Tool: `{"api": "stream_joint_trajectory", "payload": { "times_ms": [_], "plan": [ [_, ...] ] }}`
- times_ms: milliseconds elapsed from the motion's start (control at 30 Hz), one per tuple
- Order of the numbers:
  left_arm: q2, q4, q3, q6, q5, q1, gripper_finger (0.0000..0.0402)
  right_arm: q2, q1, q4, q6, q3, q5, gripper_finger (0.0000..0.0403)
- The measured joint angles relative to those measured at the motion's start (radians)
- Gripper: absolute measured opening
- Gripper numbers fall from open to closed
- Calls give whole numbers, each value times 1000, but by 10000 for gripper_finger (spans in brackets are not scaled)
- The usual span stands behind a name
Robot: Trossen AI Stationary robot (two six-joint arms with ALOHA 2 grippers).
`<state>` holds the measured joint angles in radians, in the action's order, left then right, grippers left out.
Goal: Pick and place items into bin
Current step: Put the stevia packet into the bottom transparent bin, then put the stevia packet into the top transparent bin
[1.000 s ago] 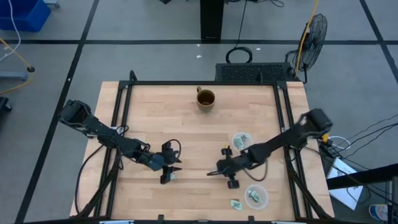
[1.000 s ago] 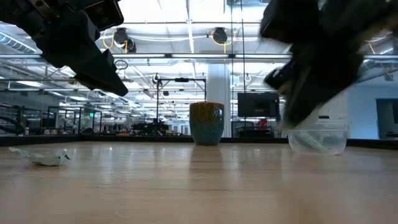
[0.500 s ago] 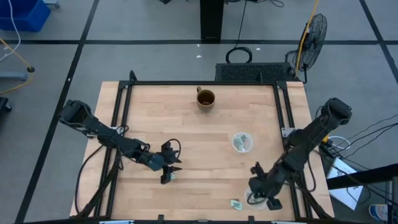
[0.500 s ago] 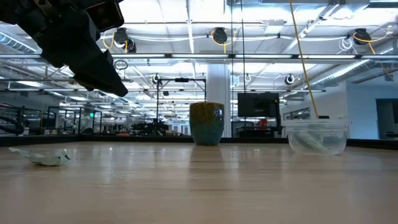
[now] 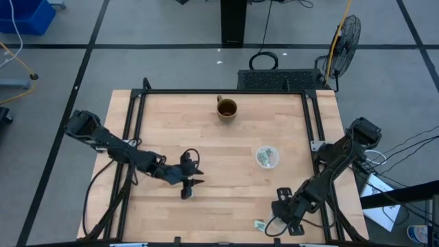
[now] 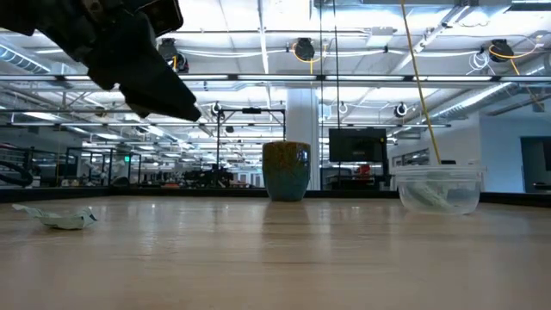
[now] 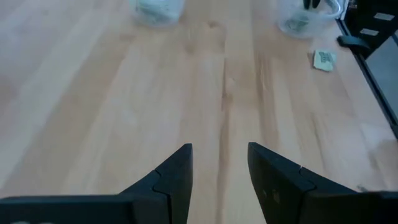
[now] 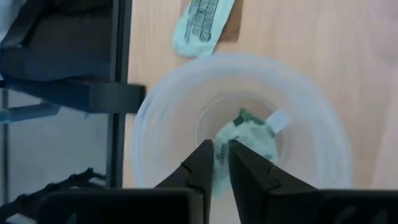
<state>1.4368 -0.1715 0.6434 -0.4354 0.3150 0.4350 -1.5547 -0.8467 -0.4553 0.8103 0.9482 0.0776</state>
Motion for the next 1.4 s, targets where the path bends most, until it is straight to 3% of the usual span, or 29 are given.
{"api": "stream_joint_trajectory", "payload": {
  "times_ms": [267, 367, 533, 633, 800, 933, 1067, 1400],
  "plan": [
    [0, -5, 0, 110, -5, -32, 159, 4, 0, 23, 13, 0, -52, 75],
    [-4, 7, 0, 147, -58, -36, 159, 30, 5, 63, 62, 0, -51, 78],
    [-50, 196, 19, 108, -105, -35, 159, 116, 34, 88, 9, 0, -76, 79],
    [-74, 326, 31, 8, -142, -26, 159, 183, 40, 92, -104, 0, -175, 79],
    [-77, 461, 30, -124, -236, 21, 159, 240, 53, 102, -350, 1, -506, 79],
    [-52, 453, 22, -153, -209, 79, 159, 241, 83, 113, -483, 1, -675, 79],
    [-15, 405, 9, -172, -185, 124, 159, 241, 140, 114, -503, 1, -737, 79],
    [95, 405, 7, -363, -123, 147, 159, 241, 231, 138, -501, -34, -732, 79]
  ]
}}
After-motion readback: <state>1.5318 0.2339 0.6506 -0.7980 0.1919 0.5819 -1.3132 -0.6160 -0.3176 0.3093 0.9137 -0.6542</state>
